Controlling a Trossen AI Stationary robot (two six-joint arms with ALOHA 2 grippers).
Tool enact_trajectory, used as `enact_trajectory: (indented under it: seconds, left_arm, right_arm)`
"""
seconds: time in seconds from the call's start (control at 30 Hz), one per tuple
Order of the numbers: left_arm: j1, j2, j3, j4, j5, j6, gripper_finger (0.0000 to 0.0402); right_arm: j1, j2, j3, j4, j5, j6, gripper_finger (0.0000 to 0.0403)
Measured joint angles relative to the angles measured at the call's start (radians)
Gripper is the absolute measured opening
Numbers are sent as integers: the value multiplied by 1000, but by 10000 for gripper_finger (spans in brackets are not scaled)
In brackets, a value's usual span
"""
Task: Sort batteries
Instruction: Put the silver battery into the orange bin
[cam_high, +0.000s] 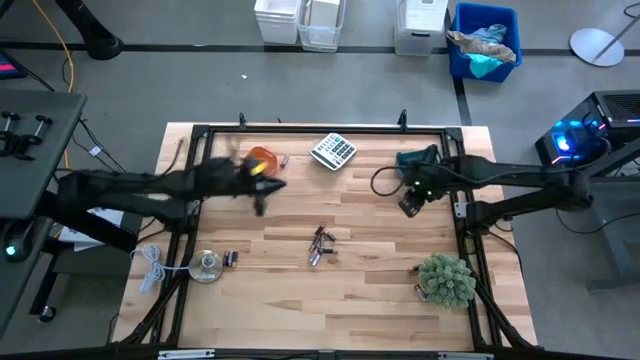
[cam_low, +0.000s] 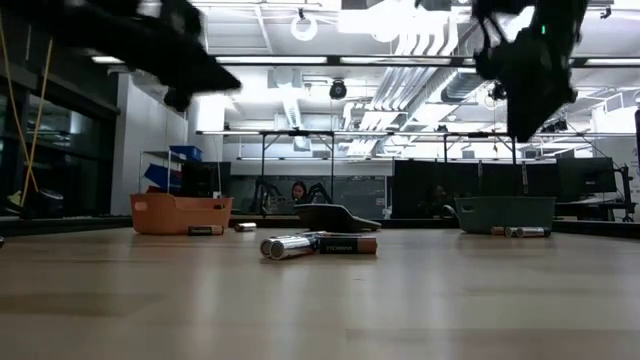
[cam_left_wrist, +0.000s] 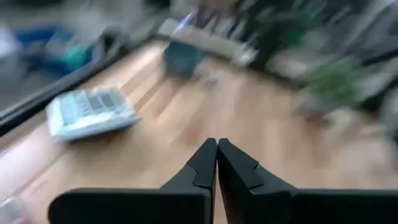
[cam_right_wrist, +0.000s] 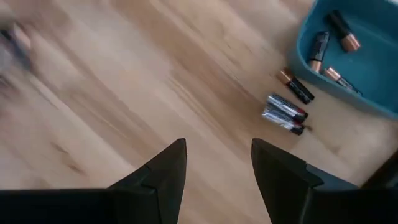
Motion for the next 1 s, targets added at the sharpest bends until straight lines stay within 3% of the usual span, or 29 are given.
enact_trajectory:
  seconds: [0.1, 0.17, 0.33, 0.63, 1.0]
  left_arm:
    - [76, 135, 171, -166, 16, -64, 13]
    - [122, 196, 261, -240, 79, -112, 21]
    - [196, 242, 378, -246, 199, -196, 46]
    - [264, 188, 393, -169, 209, -309, 106]
    - [267, 151, 393, -169, 208, -300, 147]
  right_arm:
    - [-56, 52, -71, 52, -3, -132, 176]
    - [-86, 91, -116, 99, -3, -192, 176]
    - [-142, 203, -173, 140, 61, -245, 176]
    - [-202, 351, -173, 177, 71, -327, 176]
    - [-246, 419, -172, 249, 60, -380, 176]
